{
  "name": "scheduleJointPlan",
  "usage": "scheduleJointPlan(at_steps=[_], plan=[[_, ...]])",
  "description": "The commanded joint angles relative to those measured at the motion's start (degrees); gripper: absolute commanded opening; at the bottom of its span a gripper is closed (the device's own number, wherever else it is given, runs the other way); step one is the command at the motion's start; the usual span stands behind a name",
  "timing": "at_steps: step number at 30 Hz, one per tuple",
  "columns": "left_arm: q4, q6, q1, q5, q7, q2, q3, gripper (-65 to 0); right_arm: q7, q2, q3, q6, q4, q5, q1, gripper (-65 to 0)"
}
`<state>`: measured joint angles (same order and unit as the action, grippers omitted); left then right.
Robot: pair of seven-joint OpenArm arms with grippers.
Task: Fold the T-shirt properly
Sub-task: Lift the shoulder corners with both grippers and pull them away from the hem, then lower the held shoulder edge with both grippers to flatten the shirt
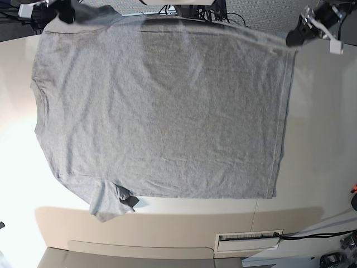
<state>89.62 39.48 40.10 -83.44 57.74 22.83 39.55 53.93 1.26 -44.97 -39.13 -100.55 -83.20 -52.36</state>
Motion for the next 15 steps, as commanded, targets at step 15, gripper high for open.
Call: scheduleJointPlan(at_steps=[15], plan=[[0.6, 0.5, -11.7, 4.1, -4.9, 0.8, 0.3, -65.0, -10.6, 0.7, -0.5, -0.9, -0.7, 21.4, 22.2, -65.0]])
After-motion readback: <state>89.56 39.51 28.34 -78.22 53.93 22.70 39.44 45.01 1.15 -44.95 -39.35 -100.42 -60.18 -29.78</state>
